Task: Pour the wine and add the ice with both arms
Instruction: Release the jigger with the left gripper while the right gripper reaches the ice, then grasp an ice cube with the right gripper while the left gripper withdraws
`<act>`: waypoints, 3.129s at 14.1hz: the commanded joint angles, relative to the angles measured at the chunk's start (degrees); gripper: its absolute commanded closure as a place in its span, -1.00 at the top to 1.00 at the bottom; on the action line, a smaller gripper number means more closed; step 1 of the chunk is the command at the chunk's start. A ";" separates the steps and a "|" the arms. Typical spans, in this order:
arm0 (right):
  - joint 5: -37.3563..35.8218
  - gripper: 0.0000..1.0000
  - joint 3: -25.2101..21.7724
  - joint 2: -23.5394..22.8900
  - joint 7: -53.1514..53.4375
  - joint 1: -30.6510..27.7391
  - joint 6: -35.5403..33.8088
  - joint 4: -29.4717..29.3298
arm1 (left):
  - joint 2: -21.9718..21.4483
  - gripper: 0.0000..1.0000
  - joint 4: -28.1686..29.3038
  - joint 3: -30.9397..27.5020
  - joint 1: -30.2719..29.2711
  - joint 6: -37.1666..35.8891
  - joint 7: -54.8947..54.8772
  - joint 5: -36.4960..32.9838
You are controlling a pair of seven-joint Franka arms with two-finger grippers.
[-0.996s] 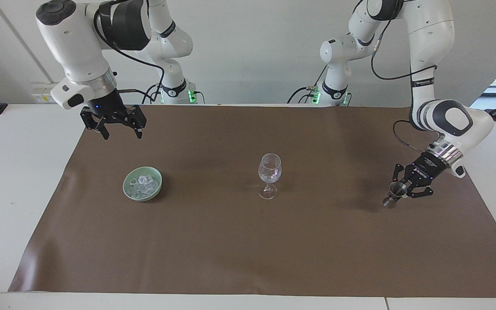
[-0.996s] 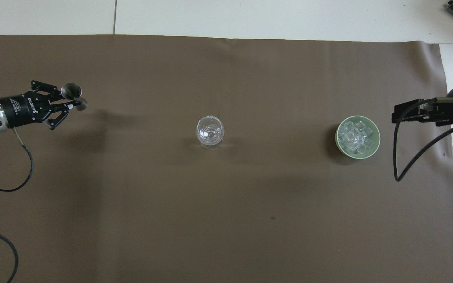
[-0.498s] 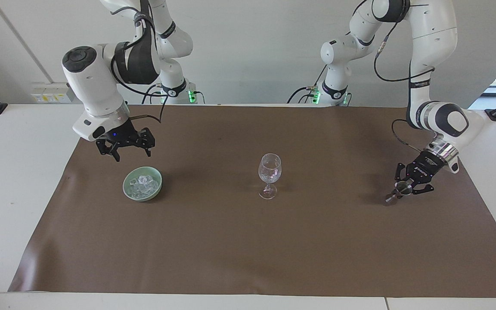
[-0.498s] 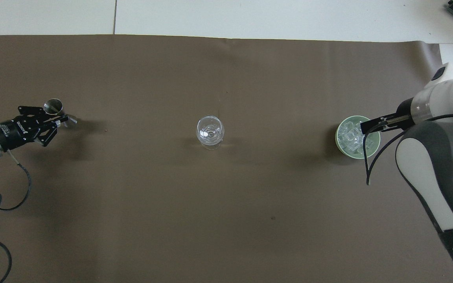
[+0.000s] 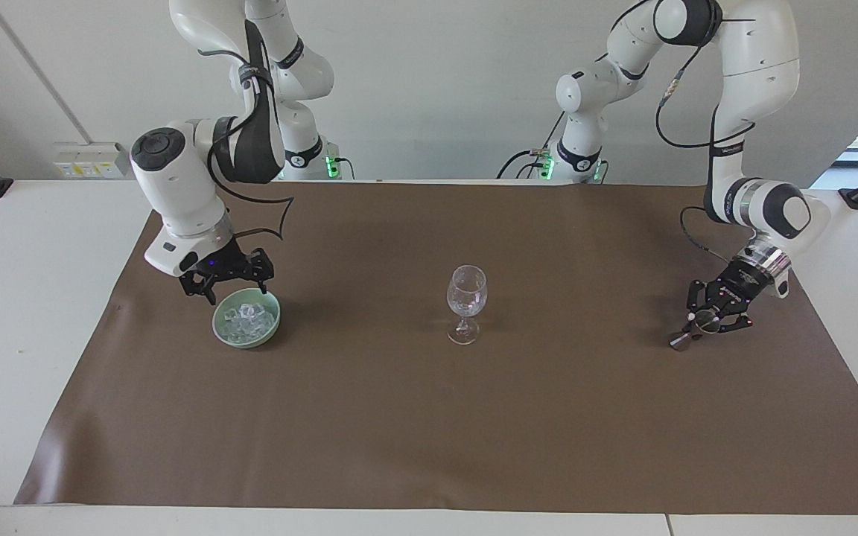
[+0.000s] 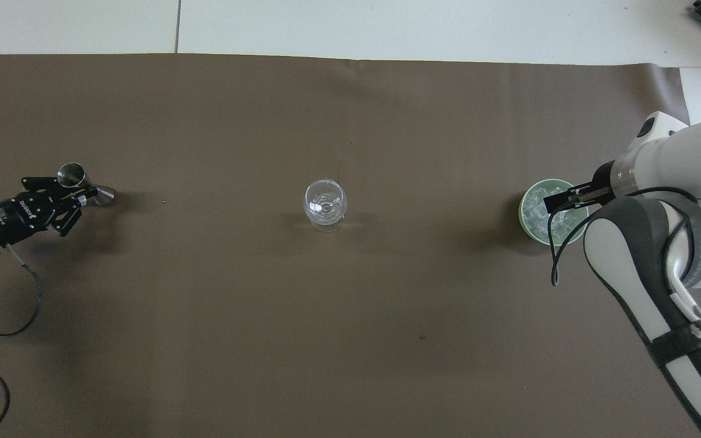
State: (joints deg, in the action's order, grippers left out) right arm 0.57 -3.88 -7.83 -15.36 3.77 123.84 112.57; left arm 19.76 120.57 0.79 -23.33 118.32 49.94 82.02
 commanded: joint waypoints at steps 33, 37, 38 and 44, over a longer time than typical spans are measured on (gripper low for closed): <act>-0.30 -0.09 -0.34 -2.54 -2.65 -1.66 9.05 8.37 | -8.86 1.00 -27.64 0.53 10.92 -7.91 -2.39 -49.30; -0.30 -0.26 -0.34 -2.63 -2.65 -1.66 8.88 7.93 | -8.86 1.00 -33.63 0.61 16.82 -10.56 -3.26 -58.54; -0.30 -0.45 -0.34 -2.72 -2.65 -1.75 8.79 7.93 | -9.21 1.00 -34.60 0.70 16.91 -12.30 -4.84 -59.68; -0.30 -0.96 -0.34 -2.46 -2.57 -1.75 6.34 5.65 | -13.78 1.00 -37.25 0.70 18.67 -23.02 -25.82 -67.41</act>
State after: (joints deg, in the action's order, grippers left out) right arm 0.51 -4.49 -10.32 -17.36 2.74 131.59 119.91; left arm 8.01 83.61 2.21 -6.17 98.96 30.42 18.33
